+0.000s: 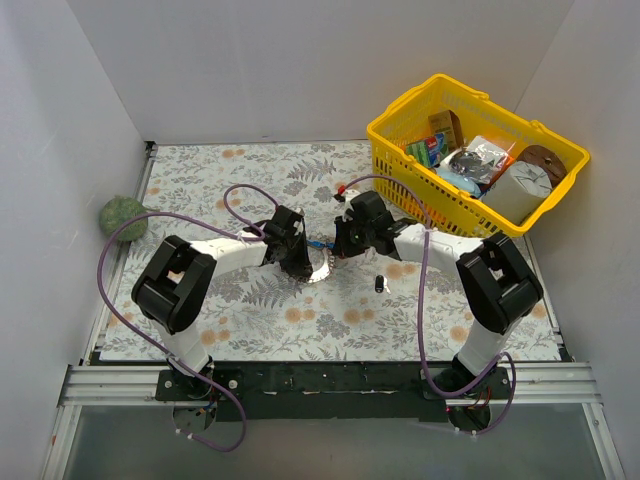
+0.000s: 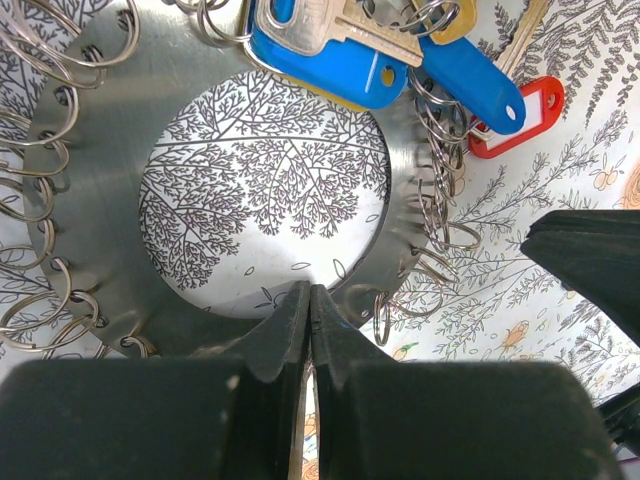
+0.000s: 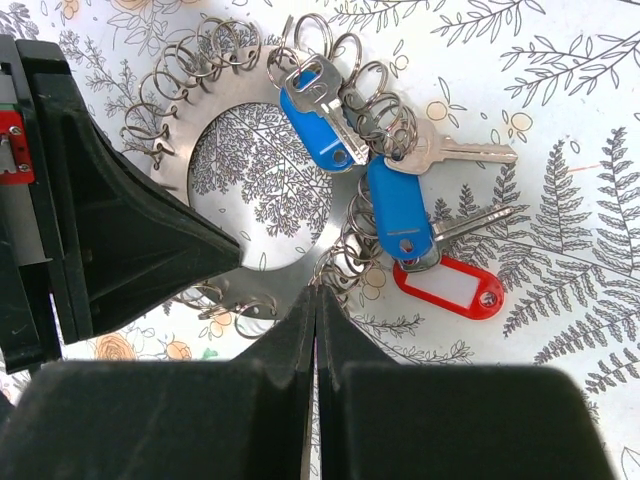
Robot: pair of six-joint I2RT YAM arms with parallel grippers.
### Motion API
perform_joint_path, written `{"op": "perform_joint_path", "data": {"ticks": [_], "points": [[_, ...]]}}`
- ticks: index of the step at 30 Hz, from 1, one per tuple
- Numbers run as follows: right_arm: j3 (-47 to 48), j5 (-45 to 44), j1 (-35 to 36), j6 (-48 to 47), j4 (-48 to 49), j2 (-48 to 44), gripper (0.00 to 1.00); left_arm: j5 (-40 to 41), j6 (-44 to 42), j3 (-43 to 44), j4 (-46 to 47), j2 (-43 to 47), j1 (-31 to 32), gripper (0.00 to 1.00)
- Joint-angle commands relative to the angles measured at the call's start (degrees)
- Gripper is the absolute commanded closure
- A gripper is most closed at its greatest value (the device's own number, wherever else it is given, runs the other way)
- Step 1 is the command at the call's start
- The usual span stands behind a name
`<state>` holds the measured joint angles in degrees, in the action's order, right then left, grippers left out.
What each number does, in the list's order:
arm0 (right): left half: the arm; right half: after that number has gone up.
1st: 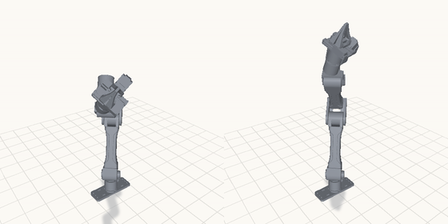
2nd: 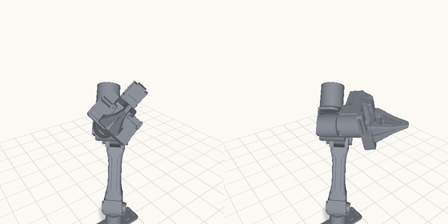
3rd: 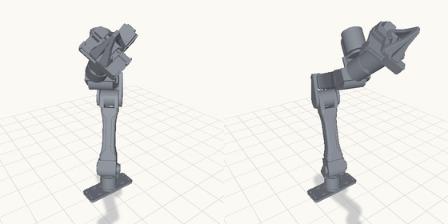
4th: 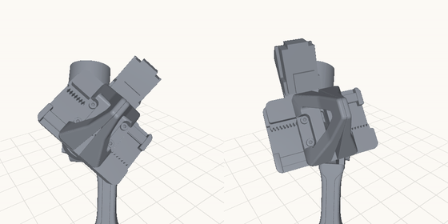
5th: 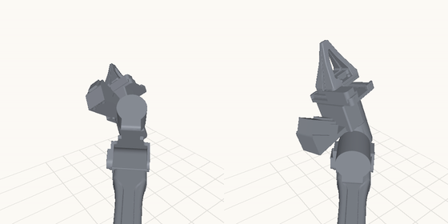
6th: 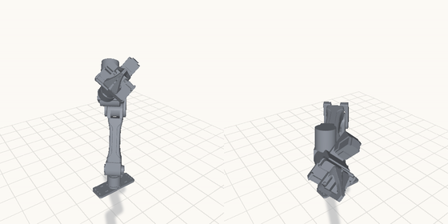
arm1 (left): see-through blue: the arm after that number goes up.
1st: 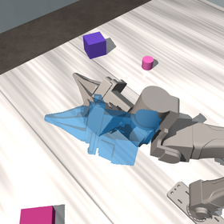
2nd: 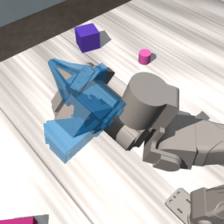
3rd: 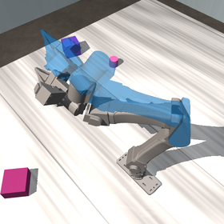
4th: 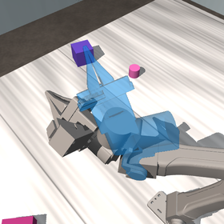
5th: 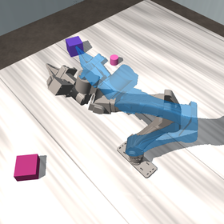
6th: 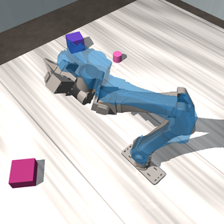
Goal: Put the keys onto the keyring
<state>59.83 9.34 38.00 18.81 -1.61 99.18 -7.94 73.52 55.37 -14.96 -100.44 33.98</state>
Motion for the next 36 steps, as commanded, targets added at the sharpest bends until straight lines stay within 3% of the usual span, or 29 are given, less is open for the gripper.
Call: {"op": "perform_joint_path", "data": {"ticks": [1,5,6,9,23,30,36], "points": [[-0.9,0.1,0.1,-2.5,0.7,-2.5,0.99,5.3,-1.5,-3.5,-12.5,-2.0,0.7,1.0],[-2.4,1.2,0.2,-4.2,1.1,-3.0,0.91,5.9,-1.5,-4.4,-13.2,-1.5,0.7,1.0],[-2.6,1.0,0.2,-4.7,1.1,-3.1,0.83,6.0,-1.2,-4.6,-13.6,-1.3,0.7,1.0],[-3.8,0.9,0.2,-5.5,1.1,-3.3,0.76,6.4,-0.9,-5.0,-14.7,-1.2,0.6,1.0],[-5.6,6.7,2.1,-6.0,4.2,-1.9,0.77,6.8,-1.9,-0.6,-15.4,1.4,0.7,1.0],[-7.4,9.3,4.0,-5.6,7.0,-2.0,0.78,3.5,-2.7,2.1,-11.4,5.3,0.7,1.0],[-9.9,8.9,3.8,-4.6,9.3,-5.6,0.79,-1.4,-2.6,-0.1,-4.6,12.6,0.6,0.89]]}}
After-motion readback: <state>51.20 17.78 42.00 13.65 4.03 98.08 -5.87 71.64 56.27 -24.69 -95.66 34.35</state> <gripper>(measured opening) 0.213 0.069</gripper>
